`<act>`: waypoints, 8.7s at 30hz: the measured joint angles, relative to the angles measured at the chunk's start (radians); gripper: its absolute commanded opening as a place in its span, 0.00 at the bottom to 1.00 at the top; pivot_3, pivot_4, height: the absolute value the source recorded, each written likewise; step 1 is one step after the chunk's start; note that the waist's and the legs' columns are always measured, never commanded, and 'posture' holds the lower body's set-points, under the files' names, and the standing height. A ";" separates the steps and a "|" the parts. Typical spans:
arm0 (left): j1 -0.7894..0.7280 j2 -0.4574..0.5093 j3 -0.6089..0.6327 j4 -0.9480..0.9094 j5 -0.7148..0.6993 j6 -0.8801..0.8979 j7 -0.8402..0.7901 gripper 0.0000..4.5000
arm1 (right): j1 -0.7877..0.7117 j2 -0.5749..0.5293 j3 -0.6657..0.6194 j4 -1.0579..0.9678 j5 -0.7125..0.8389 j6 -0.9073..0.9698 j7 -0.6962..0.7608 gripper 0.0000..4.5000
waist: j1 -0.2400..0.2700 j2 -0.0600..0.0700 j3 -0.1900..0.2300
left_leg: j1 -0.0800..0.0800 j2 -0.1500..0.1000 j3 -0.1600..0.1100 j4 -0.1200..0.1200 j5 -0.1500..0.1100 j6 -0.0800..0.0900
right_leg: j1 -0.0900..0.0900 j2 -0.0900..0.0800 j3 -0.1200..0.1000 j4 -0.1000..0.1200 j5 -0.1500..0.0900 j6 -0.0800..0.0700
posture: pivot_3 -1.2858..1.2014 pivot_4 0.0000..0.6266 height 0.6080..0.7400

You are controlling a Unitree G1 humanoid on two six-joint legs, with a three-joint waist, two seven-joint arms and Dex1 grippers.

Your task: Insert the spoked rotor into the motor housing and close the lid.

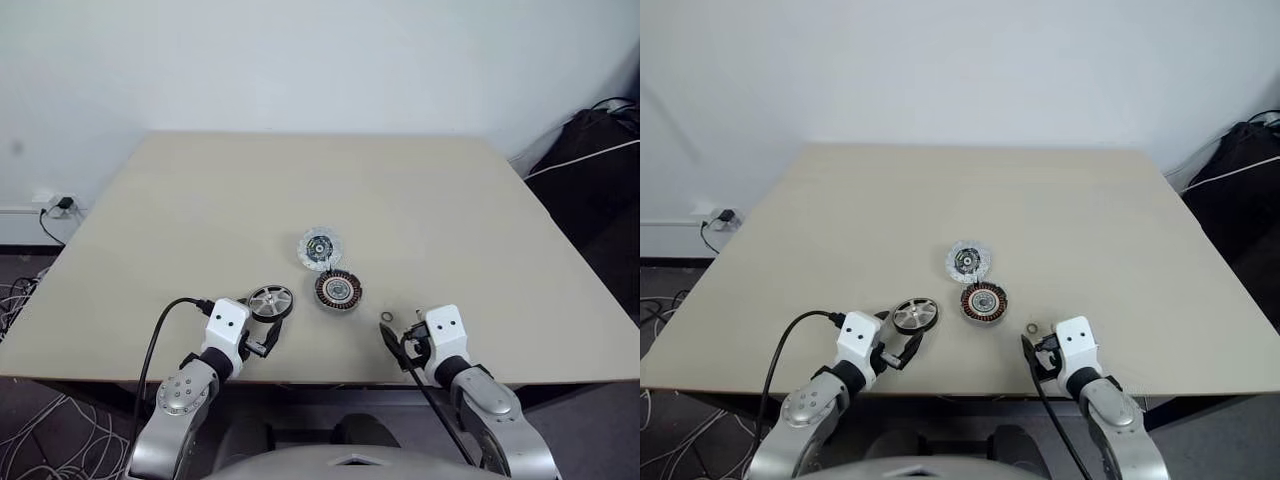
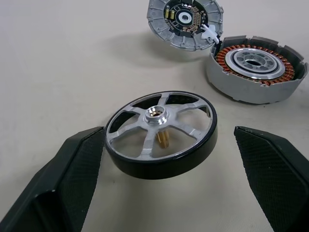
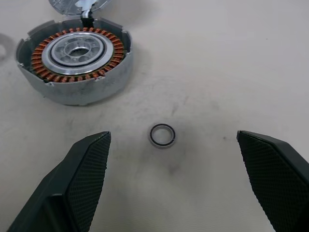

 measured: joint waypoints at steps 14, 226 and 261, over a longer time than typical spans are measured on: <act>0.000 0.001 -0.003 0.000 0.000 0.000 0.000 1.00 | -0.005 0.007 0.003 0.001 -0.001 0.001 0.014 0.99 | 0.000 0.000 0.000 | 0.000 0.000 0.000 0.000 0.000 0.000 | 0.000 0.000 0.000 0.000 0.000 0.000 | 0.52 0.00 1.00; -0.168 -0.302 0.350 0.084 -0.861 0.548 0.383 0.21 | -0.085 -0.059 0.103 -0.128 0.161 0.196 0.134 0.00 | 0.001 -0.005 -0.003 | -0.011 -0.007 -0.003 0.013 -0.002 0.009 | -0.002 -0.002 0.001 -0.002 0.007 0.008 | 0.52 0.00 1.00; -0.452 -0.299 0.153 0.369 -0.980 0.452 0.285 0.21 | -0.014 -0.047 0.123 -0.151 0.140 0.186 0.086 0.00 | 0.006 -0.005 -0.003 | -0.013 -0.013 -0.004 0.013 -0.003 0.013 | 0.000 -0.001 0.001 -0.006 0.009 0.010 | 0.52 0.00 1.00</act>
